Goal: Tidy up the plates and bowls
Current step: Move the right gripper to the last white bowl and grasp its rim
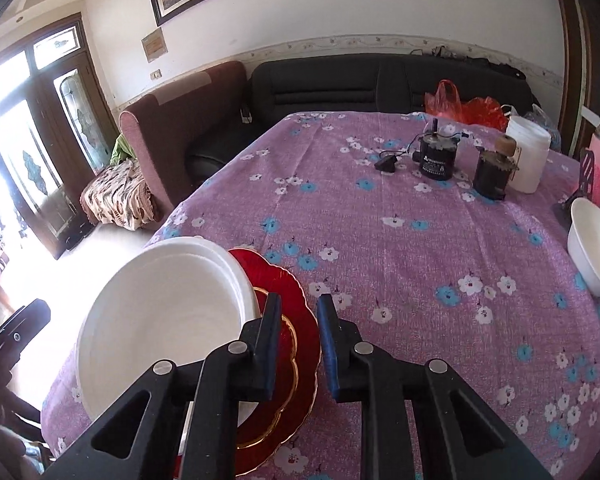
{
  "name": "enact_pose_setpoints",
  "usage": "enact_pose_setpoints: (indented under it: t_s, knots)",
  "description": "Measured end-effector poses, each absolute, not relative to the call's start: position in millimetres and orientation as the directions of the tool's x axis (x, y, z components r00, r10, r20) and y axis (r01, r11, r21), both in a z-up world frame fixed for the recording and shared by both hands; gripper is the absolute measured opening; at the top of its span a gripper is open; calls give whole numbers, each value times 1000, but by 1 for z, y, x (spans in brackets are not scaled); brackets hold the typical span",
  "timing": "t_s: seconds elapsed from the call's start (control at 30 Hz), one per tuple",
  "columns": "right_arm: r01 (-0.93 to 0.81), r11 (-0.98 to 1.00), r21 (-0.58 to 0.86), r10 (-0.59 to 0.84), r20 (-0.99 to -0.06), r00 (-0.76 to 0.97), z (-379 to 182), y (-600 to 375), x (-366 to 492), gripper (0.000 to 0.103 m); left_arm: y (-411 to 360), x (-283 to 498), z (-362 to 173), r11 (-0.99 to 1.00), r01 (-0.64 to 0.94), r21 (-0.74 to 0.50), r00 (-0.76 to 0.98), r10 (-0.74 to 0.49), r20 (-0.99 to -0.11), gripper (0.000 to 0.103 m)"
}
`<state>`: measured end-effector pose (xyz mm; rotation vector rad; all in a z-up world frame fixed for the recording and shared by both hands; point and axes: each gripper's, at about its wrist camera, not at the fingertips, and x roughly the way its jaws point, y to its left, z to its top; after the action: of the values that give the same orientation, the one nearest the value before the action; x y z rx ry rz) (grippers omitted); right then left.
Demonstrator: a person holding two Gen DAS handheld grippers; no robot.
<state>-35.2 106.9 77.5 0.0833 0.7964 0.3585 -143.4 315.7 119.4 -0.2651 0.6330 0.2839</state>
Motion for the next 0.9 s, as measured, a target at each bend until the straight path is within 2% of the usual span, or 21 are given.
enact_pose_setpoints:
  t_s: [0.1,0.27,0.33,0.37,0.43,0.47,0.63,0.9]
  knots:
    - [-293,925,242,379,-657,652,86,102,-38,21,310,-144,121,931,-338,-137,773,191,-605,61]
    - [-312,910,273,415,-610,675,105,88,-52,23,277,-154,131,943,-332,-38,793,257,-553,81]
    - [-316,900,299,435,-596,675,108,78,-59,31,262,-159,137,945,-326,-2,804,276,-526,88]
    - [-317,896,310,443,-591,675,108,72,-63,35,253,-162,138,946,-322,18,810,285,-512,90]
    - [-319,892,322,452,-580,678,109,62,-72,48,233,-166,142,950,-307,60,821,296,-489,93]
    - [-317,892,322,450,-575,684,110,56,-76,50,226,-167,144,952,-297,75,824,295,-483,95]
    - [-296,901,316,429,-557,711,113,19,-91,61,185,-167,150,961,-237,140,838,275,-472,95]
    - [-177,932,318,330,-531,781,118,-73,-99,66,130,-162,155,963,-168,210,852,249,-461,95]
